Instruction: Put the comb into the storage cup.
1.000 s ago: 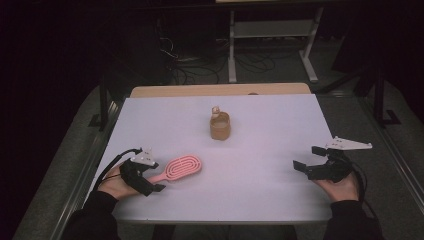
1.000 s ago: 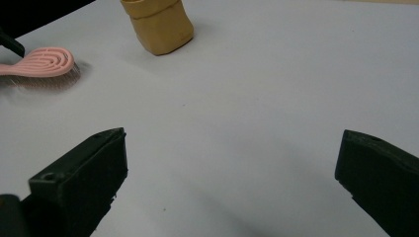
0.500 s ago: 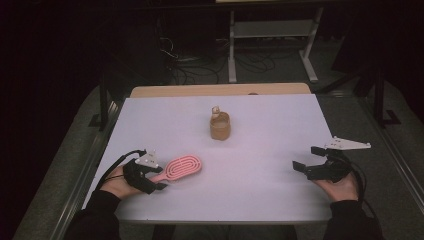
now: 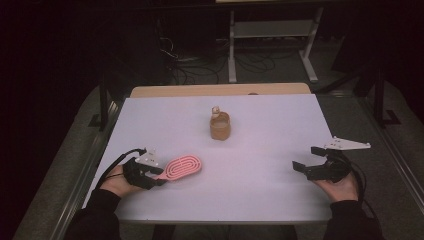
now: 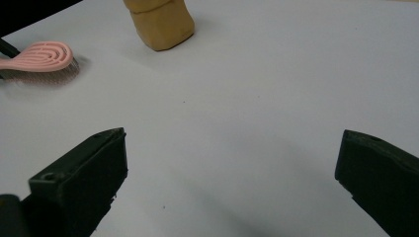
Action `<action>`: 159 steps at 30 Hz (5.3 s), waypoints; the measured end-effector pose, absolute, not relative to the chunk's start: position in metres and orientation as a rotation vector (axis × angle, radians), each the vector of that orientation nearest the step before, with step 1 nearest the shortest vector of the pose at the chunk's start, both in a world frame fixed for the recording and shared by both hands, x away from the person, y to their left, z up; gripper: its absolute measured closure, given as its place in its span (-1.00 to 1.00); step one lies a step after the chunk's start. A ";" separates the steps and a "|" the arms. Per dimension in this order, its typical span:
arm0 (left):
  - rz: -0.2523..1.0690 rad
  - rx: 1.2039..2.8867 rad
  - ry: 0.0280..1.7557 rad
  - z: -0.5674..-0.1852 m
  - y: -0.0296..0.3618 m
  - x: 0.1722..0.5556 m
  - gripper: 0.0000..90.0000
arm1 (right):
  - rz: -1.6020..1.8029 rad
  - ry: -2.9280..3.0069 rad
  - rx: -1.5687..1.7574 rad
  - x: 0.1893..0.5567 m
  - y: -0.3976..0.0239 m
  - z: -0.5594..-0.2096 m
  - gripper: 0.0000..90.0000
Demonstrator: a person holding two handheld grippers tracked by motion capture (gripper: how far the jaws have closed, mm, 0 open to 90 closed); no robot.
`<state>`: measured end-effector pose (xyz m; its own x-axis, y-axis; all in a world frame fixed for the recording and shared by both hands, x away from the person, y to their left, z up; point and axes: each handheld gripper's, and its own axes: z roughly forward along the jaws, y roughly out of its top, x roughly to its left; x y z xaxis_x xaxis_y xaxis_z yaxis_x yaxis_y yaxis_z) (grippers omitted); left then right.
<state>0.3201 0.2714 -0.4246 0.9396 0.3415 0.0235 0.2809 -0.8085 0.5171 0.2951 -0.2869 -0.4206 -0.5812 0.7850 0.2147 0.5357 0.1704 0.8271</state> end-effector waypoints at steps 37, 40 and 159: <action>0.204 2.590 0.382 -0.408 0.254 0.315 0.56 | 1.353 2.196 1.283 0.295 -0.287 -0.423 -1.00; 0.216 2.585 0.368 -0.404 0.252 0.315 0.56 | 1.351 2.197 1.280 0.295 -0.286 -0.423 -1.00; 0.556 2.367 0.213 -0.280 0.181 0.352 0.56 | 1.398 2.341 1.065 0.332 -0.214 -0.315 -1.00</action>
<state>0.3517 0.1812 -0.2800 0.8951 0.2960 0.3335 0.0021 -0.7507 0.6607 0.3321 -0.2138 -0.3150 -0.7158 0.6765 0.1735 0.4736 0.2875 0.8325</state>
